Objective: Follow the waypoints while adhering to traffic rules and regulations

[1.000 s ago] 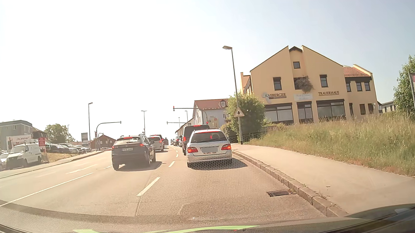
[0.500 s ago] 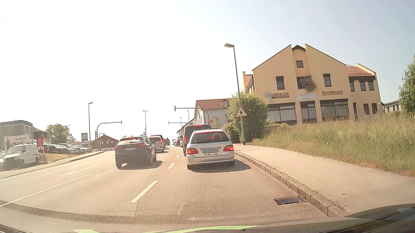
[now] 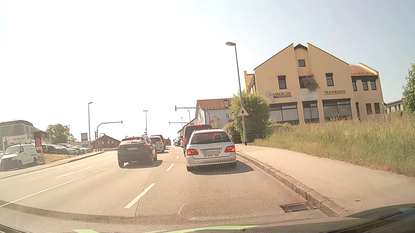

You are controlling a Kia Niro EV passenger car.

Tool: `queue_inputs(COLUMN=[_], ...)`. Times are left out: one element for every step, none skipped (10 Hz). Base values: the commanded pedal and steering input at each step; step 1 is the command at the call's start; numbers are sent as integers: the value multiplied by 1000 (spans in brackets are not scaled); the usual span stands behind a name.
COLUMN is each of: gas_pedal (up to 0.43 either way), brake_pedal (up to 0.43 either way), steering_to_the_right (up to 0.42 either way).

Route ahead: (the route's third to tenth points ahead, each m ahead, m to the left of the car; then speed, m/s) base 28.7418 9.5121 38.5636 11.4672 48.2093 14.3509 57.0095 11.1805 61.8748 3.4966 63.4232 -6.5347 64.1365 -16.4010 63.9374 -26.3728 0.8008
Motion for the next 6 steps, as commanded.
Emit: queue_inputs(gas_pedal=[0, 0, 0, 0, 0, 0], brake_pedal=[0, 0, 0, 12, 24, 55], steering_to_the_right=[-37, -37, -37, -37, -37, -36])
